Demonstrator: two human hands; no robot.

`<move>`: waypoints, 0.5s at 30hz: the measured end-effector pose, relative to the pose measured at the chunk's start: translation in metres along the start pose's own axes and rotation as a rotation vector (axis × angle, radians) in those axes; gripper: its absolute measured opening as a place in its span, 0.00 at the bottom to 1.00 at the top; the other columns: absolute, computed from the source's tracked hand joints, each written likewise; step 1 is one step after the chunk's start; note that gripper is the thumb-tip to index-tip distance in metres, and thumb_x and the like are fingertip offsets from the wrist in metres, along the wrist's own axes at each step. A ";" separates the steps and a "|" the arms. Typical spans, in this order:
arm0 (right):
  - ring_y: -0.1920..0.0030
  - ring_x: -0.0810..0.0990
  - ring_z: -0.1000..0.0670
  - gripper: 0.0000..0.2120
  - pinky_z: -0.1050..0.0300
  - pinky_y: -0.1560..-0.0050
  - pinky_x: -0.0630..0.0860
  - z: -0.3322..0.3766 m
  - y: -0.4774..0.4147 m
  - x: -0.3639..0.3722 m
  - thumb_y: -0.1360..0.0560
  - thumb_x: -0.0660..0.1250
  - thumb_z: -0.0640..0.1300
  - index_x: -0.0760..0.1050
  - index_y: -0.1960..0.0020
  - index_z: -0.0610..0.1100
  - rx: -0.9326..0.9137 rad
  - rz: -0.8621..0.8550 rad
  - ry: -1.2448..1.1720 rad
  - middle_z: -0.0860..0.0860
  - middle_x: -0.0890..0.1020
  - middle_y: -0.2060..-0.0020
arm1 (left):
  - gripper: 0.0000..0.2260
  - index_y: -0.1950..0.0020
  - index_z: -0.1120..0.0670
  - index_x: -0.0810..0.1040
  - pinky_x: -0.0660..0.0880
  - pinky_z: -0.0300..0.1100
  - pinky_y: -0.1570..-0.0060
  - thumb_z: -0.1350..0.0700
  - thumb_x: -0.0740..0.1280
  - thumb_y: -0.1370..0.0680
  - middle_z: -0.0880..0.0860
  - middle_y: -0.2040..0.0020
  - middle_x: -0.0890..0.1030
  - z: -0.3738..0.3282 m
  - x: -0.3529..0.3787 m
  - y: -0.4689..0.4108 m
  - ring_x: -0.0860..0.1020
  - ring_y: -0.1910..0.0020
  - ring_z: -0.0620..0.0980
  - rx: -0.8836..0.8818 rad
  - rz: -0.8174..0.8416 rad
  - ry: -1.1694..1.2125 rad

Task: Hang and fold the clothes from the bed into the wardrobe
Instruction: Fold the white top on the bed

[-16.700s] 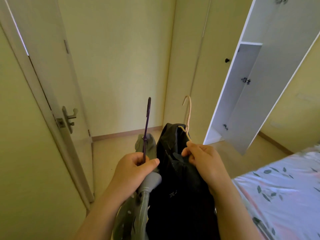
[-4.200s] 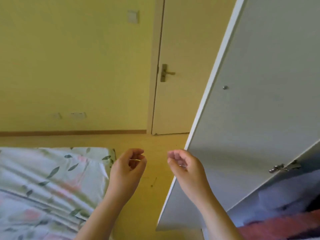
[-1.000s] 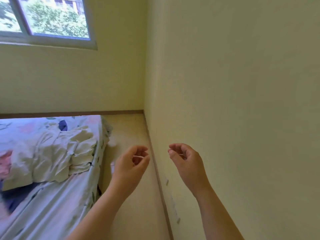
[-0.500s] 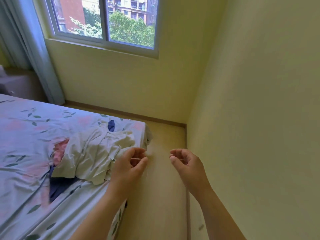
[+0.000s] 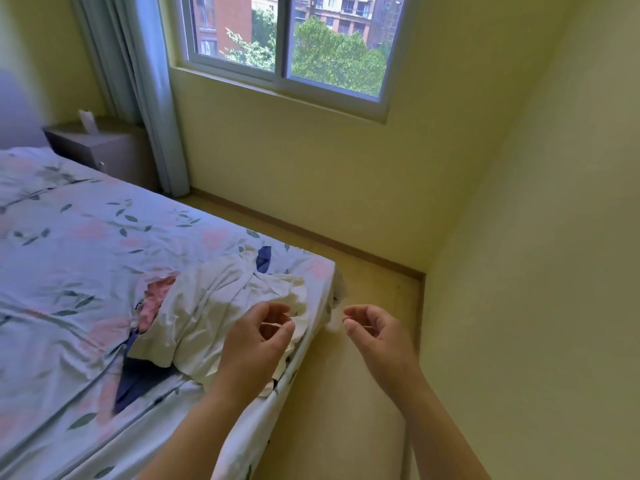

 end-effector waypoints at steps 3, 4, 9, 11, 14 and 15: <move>0.56 0.80 0.64 0.06 0.71 0.58 0.75 -0.010 -0.048 -0.011 0.23 0.68 0.43 0.78 0.48 0.52 -0.008 0.040 0.002 0.56 0.83 0.55 | 0.08 0.47 0.50 0.80 0.78 0.35 0.62 0.60 0.70 0.24 0.48 0.56 0.83 0.000 0.022 -0.036 0.80 0.60 0.41 -0.010 -0.029 0.001; 0.56 0.80 0.64 0.06 0.71 0.58 0.76 -0.013 -0.065 -0.016 0.23 0.68 0.43 0.79 0.47 0.51 -0.014 0.047 0.007 0.57 0.83 0.55 | 0.08 0.47 0.50 0.79 0.77 0.35 0.63 0.59 0.70 0.24 0.48 0.57 0.82 -0.001 0.030 -0.049 0.80 0.60 0.40 -0.010 -0.043 -0.001; 0.54 0.81 0.61 0.08 0.68 0.53 0.78 -0.023 -0.148 -0.043 0.22 0.68 0.44 0.79 0.43 0.48 -0.029 0.100 0.016 0.56 0.83 0.53 | 0.08 0.51 0.47 0.79 0.74 0.29 0.63 0.61 0.71 0.24 0.47 0.58 0.82 -0.015 0.073 -0.108 0.80 0.60 0.38 -0.010 -0.115 -0.018; 0.53 0.82 0.59 0.09 0.64 0.51 0.80 -0.026 -0.179 -0.050 0.22 0.68 0.43 0.79 0.43 0.46 -0.027 0.133 0.005 0.55 0.84 0.53 | 0.08 0.51 0.47 0.79 0.75 0.29 0.64 0.61 0.71 0.24 0.47 0.58 0.82 -0.016 0.085 -0.127 0.80 0.60 0.38 -0.022 -0.157 -0.025; 0.52 0.82 0.58 0.10 0.61 0.48 0.80 -0.033 -0.220 -0.052 0.22 0.68 0.43 0.79 0.42 0.46 -0.008 0.179 -0.009 0.55 0.83 0.51 | 0.08 0.49 0.48 0.80 0.76 0.32 0.63 0.60 0.71 0.24 0.46 0.56 0.82 -0.010 0.094 -0.152 0.80 0.59 0.39 -0.078 -0.193 -0.050; 0.52 0.82 0.58 0.09 0.62 0.49 0.80 -0.036 -0.231 -0.050 0.22 0.68 0.43 0.79 0.42 0.46 0.001 0.192 -0.019 0.55 0.83 0.51 | 0.08 0.48 0.49 0.80 0.76 0.32 0.62 0.59 0.70 0.24 0.46 0.55 0.82 -0.007 0.095 -0.159 0.79 0.59 0.39 -0.099 -0.199 -0.059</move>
Point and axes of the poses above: each hand's wrist, its own y-axis away from the middle knuckle, its own x-axis out of the palm, z = x × y, the point moved 2 cm from there along -y, towards the middle knuckle
